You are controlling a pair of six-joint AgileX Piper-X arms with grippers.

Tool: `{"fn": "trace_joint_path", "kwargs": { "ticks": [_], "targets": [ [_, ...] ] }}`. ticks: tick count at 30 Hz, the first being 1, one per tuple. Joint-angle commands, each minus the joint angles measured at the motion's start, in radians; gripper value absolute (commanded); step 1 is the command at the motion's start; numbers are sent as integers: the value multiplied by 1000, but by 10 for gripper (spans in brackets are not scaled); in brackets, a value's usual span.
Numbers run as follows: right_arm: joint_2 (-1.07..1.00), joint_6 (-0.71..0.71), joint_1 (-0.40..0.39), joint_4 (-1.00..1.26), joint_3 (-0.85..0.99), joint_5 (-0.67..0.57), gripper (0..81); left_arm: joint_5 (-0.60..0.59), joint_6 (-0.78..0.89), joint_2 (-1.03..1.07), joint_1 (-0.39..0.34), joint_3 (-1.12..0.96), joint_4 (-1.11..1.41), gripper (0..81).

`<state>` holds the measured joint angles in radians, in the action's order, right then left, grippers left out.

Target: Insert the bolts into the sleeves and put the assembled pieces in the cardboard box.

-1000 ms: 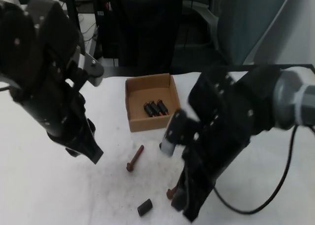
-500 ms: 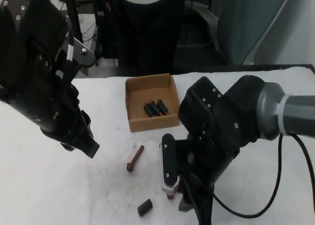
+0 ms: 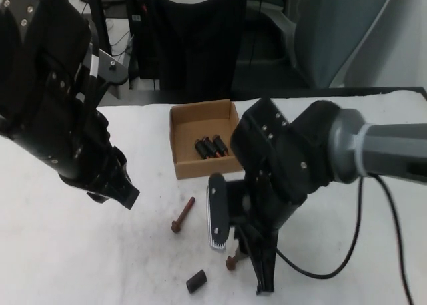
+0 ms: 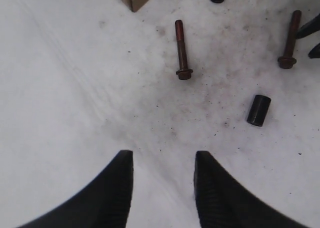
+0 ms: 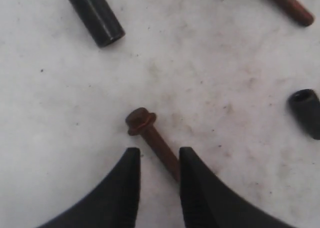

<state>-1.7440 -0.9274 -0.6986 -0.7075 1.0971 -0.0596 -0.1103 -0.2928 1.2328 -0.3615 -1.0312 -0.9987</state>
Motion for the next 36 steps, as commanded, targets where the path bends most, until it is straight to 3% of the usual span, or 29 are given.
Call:
{"fn": "trace_joint_path", "kwargs": {
  "ticks": [1, 28, 36],
  "targets": [
    [-35, -18, -3, -42, 19, 1, 265, -14, 9, -13, 1, -1, 22, 374],
    [-114, -127, 2, 42, 25, -7, 285, -26, 9, -13, 1, -1, 23, 374],
    [-139, -127, 3, 90, 30, -66, 285, -71, 9, -13, 1, -1, 23, 374]
  ]
}}
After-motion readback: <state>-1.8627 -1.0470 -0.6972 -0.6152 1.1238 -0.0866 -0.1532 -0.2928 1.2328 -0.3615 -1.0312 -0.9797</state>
